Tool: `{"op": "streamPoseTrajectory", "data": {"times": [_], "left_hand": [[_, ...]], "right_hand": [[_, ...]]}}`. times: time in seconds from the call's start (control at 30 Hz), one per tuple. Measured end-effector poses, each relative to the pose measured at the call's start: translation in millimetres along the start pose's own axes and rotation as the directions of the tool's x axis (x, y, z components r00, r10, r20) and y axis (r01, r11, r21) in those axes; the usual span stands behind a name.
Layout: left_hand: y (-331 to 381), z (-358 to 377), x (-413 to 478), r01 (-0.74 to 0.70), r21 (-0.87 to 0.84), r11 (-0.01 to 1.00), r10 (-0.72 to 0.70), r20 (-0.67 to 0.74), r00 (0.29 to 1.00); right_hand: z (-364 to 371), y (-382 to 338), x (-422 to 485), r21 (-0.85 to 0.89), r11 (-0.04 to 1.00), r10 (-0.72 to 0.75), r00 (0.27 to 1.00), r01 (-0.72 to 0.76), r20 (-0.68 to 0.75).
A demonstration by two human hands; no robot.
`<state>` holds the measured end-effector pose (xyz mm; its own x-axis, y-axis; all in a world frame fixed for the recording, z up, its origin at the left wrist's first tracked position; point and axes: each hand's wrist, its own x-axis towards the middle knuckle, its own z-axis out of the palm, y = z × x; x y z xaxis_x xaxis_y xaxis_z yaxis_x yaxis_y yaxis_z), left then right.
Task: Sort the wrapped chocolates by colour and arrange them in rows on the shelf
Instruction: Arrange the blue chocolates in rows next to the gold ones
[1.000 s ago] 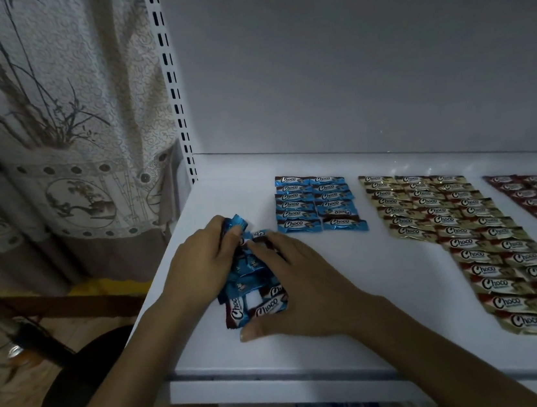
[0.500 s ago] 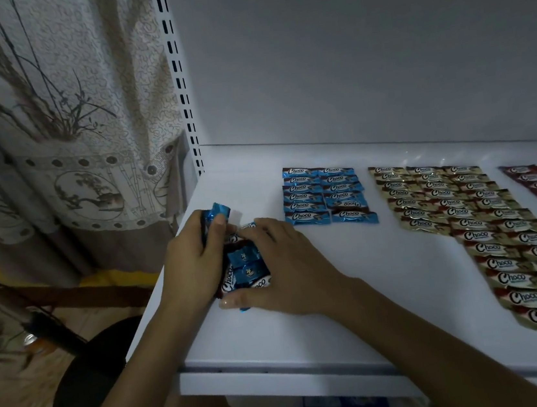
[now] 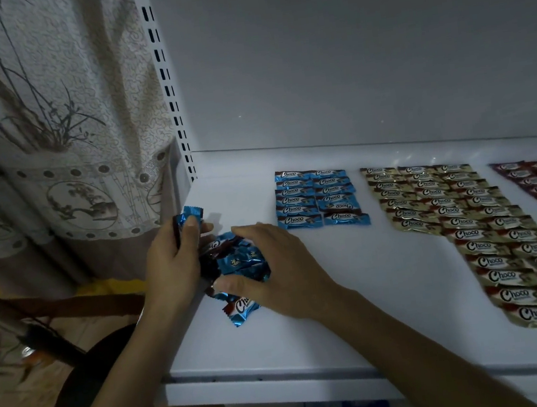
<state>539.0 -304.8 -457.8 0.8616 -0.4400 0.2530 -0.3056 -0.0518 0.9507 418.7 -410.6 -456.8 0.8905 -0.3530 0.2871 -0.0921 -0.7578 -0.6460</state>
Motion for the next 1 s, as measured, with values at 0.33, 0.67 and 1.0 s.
{"op": "streamPoseTrajectory", "data": {"times": [0.33,0.67,1.0], "left_hand": [[51.9,12.0,-17.1,-0.425,0.079,0.902,0.412,0.136,0.901],[48.1,43.1,-34.4,-0.335,0.048,0.941,0.318,0.215,0.924],[25.3,45.2,-39.9,-0.492,0.308,0.814,0.481,0.119,0.869]], "right_hand": [[-25.7,-12.3,-1.5,0.677,0.733,0.191,0.975,-0.065,-0.113],[-56.6,3.9,-16.9,0.838,0.527,0.481,0.863,-0.142,-0.156],[-76.4,26.6,-33.0,0.789,0.548,0.565,0.819,-0.278,-0.104]]}}
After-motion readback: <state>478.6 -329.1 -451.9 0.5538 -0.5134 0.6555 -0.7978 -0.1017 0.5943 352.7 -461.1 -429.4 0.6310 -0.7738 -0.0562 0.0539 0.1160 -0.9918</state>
